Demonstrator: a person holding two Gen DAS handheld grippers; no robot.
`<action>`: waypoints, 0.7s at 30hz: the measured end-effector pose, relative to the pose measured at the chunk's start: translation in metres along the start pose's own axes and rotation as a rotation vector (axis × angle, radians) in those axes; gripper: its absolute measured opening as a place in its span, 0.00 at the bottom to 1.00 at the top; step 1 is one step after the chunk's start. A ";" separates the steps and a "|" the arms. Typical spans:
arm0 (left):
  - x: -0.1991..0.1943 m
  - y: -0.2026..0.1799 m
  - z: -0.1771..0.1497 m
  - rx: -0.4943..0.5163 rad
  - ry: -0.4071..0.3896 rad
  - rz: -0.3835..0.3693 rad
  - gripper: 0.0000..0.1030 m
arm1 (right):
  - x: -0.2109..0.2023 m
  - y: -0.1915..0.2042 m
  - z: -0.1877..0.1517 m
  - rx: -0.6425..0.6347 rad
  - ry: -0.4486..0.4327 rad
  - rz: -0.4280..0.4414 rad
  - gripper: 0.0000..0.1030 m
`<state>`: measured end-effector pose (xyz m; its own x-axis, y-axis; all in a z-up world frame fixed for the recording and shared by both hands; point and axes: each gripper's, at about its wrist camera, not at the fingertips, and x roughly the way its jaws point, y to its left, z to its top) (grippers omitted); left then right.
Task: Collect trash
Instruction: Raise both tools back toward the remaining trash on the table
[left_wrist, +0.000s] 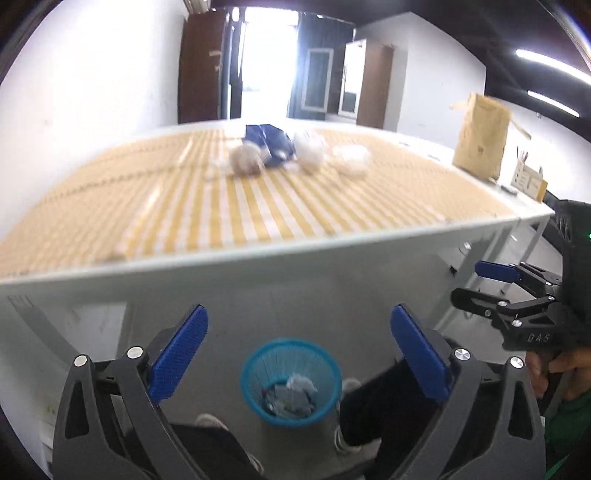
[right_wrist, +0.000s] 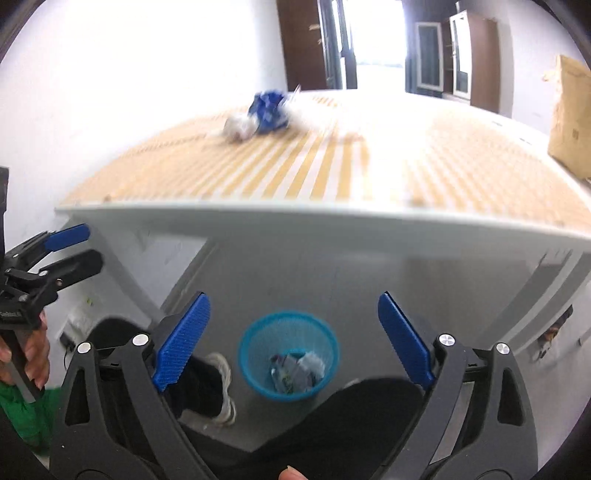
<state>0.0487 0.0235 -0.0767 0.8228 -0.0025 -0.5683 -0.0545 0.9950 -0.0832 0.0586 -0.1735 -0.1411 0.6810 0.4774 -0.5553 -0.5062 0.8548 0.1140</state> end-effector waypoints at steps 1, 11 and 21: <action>0.002 0.000 0.006 -0.002 -0.002 0.004 0.94 | 0.002 -0.004 0.010 0.007 -0.010 -0.006 0.89; 0.024 0.029 0.074 -0.067 -0.017 0.029 0.94 | 0.030 -0.007 0.089 -0.012 -0.054 -0.036 0.91; 0.058 0.064 0.148 -0.130 -0.001 0.040 0.94 | 0.064 -0.005 0.172 -0.051 -0.034 0.015 0.91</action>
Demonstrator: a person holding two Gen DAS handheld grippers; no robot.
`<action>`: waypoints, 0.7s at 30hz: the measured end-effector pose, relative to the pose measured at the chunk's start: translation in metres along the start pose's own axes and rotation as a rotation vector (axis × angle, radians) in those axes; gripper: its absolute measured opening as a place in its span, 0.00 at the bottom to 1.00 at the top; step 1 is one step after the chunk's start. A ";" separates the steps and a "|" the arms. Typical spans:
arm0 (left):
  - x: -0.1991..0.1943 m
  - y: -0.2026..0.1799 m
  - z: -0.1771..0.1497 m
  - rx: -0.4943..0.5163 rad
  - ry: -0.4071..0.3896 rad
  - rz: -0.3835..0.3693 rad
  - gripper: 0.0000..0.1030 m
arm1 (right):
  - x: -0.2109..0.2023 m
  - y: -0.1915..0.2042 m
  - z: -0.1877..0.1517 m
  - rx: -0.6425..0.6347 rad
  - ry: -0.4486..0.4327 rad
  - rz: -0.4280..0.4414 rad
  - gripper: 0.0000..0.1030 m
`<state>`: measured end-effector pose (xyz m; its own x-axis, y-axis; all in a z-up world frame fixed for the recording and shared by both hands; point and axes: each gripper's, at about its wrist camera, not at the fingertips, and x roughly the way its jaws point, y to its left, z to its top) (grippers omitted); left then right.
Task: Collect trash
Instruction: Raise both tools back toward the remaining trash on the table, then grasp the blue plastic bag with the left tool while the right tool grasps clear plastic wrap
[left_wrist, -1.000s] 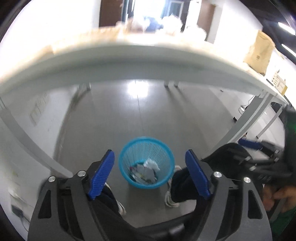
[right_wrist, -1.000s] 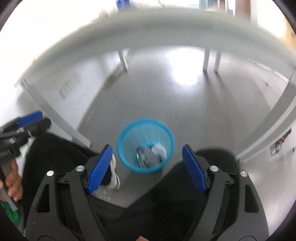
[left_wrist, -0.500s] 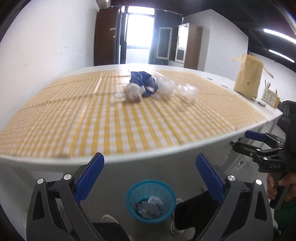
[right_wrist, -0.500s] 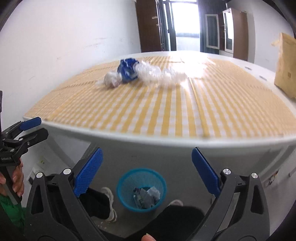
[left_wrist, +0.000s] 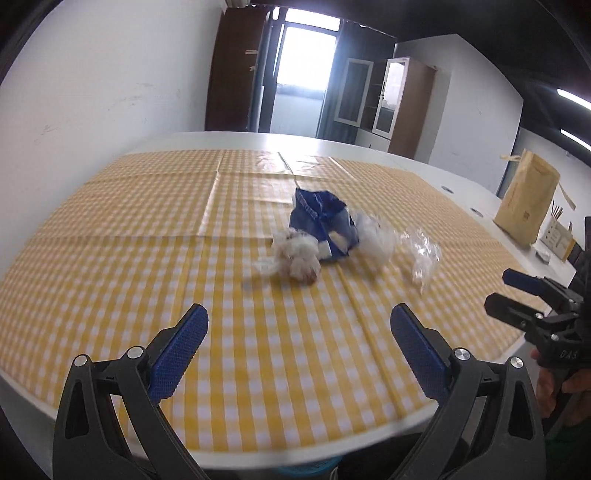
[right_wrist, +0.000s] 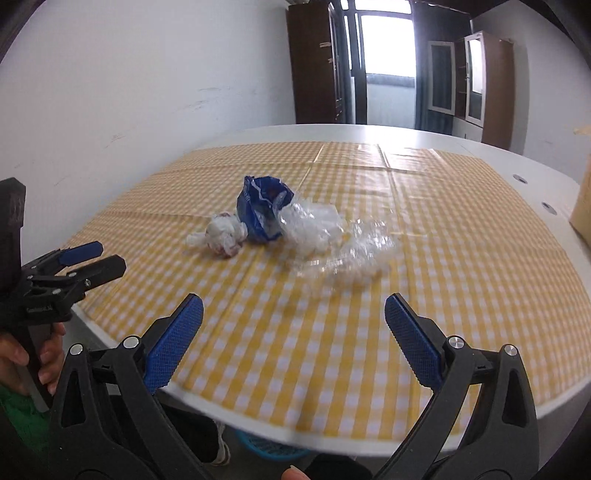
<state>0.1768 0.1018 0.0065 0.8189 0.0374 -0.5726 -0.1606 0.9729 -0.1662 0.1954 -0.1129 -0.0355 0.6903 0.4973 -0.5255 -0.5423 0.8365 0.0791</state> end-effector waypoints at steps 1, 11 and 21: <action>0.005 0.002 0.008 -0.002 0.003 -0.004 0.94 | 0.005 0.000 0.005 -0.002 0.002 -0.003 0.91; 0.093 0.012 0.076 0.014 0.075 -0.007 0.94 | 0.074 -0.007 0.056 -0.012 0.094 0.036 0.80; 0.176 0.017 0.114 0.016 0.191 -0.083 0.90 | 0.123 -0.009 0.073 -0.034 0.171 0.047 0.64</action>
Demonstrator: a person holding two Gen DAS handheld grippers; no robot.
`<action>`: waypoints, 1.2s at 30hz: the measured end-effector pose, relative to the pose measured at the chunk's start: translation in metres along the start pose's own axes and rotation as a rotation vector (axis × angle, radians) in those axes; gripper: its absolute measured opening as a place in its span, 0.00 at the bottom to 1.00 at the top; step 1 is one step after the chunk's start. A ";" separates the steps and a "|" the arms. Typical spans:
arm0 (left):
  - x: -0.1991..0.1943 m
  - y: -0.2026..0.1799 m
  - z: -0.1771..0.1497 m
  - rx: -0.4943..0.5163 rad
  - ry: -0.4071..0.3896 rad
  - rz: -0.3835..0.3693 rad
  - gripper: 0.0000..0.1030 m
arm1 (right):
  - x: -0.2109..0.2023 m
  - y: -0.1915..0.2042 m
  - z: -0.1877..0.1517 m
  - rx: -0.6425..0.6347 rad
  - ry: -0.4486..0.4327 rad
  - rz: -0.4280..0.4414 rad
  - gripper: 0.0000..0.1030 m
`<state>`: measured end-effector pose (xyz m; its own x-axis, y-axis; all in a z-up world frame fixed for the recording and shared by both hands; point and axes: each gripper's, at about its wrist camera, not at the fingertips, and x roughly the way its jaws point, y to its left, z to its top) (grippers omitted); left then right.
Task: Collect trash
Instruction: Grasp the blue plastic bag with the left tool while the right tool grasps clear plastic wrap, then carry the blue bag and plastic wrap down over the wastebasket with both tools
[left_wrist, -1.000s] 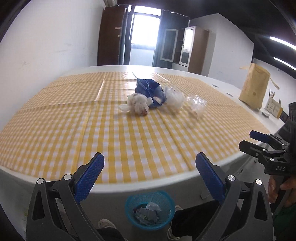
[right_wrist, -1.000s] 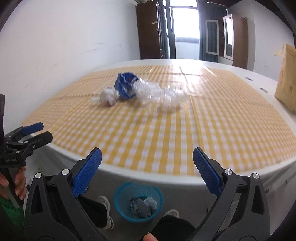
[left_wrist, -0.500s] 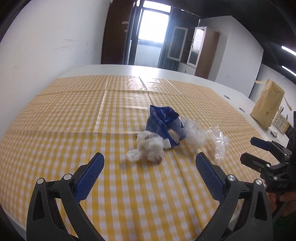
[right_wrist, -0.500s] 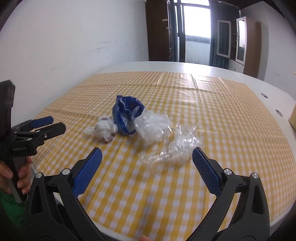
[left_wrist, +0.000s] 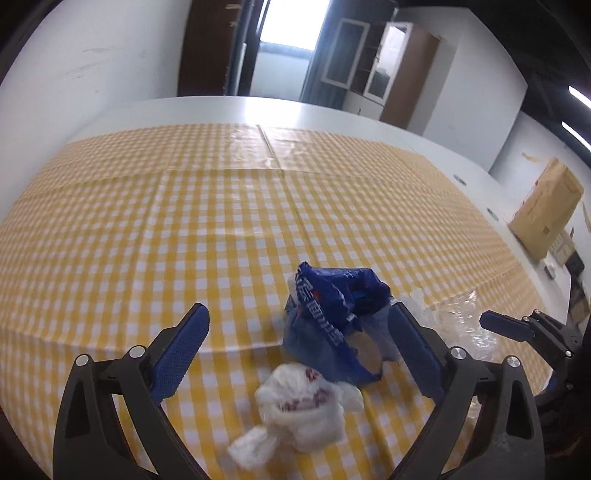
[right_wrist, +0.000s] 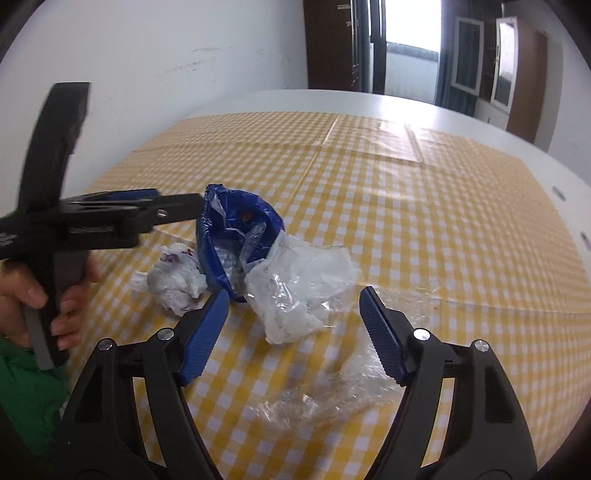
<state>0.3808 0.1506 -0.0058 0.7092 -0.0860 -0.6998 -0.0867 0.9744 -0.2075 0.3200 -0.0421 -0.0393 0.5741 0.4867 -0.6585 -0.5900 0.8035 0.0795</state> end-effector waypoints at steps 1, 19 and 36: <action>0.006 0.001 0.003 0.004 0.009 0.000 0.88 | 0.004 0.000 0.002 0.003 0.005 0.000 0.63; 0.007 0.011 0.002 -0.032 -0.154 -0.122 0.40 | 0.021 0.003 0.012 -0.037 -0.026 -0.002 0.12; -0.104 -0.010 -0.054 -0.012 -0.250 -0.105 0.39 | -0.122 0.040 -0.019 -0.006 -0.224 -0.013 0.10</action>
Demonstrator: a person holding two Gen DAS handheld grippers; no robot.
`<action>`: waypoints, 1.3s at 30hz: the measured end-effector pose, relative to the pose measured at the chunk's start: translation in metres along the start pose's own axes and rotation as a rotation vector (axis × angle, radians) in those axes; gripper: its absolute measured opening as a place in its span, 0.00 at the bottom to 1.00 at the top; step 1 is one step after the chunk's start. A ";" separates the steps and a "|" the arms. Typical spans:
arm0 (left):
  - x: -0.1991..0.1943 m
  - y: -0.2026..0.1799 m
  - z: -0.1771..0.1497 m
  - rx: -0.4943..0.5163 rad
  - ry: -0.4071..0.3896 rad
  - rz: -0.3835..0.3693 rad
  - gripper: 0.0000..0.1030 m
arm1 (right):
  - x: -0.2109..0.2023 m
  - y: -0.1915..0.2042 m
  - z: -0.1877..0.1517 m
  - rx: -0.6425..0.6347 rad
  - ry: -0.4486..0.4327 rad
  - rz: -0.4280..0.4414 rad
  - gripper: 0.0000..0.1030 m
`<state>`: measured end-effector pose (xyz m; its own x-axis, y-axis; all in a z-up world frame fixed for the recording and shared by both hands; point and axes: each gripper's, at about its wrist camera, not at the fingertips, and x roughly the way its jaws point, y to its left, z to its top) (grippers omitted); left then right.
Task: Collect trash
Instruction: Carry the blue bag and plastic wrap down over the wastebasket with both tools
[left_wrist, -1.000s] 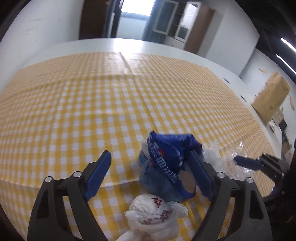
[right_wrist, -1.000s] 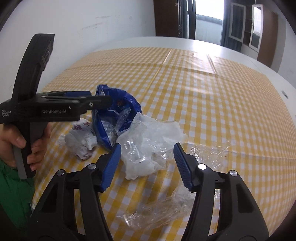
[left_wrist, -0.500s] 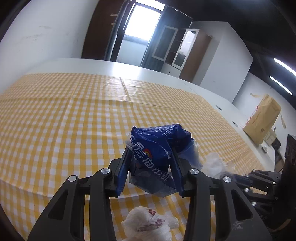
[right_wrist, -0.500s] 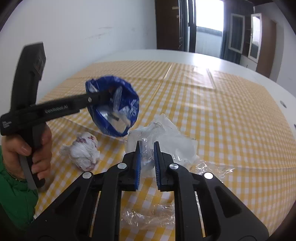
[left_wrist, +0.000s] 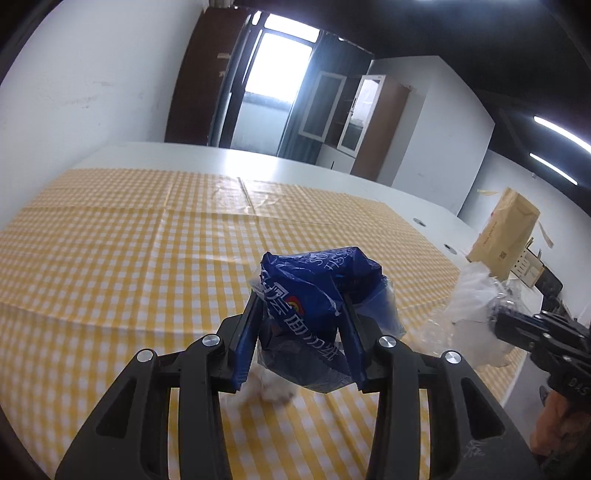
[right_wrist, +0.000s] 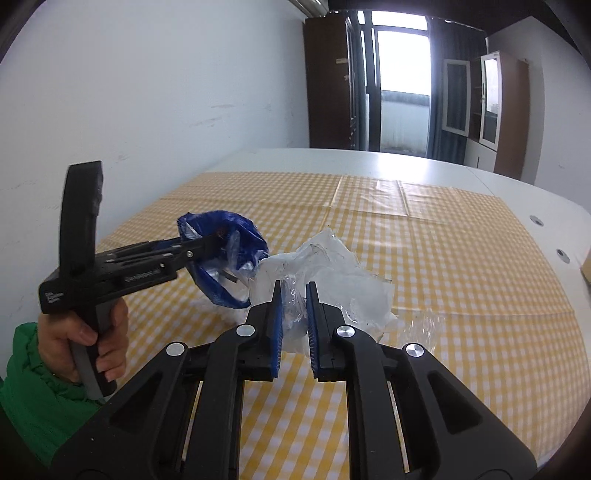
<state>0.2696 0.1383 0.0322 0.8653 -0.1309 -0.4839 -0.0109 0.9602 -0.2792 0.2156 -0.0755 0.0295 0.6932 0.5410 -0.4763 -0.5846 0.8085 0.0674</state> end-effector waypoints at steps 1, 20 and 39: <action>-0.013 -0.004 -0.003 0.007 -0.008 0.005 0.39 | -0.007 0.002 -0.004 0.003 -0.008 0.007 0.10; -0.151 -0.043 -0.100 -0.013 -0.072 -0.026 0.39 | -0.117 0.036 -0.085 0.023 -0.075 0.114 0.10; -0.158 -0.051 -0.223 -0.004 0.110 -0.018 0.39 | -0.118 0.059 -0.206 0.041 0.082 0.091 0.10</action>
<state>0.0219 0.0548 -0.0619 0.8053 -0.1746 -0.5666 0.0022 0.9566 -0.2915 0.0124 -0.1393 -0.0906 0.6003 0.5930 -0.5367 -0.6243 0.7668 0.1490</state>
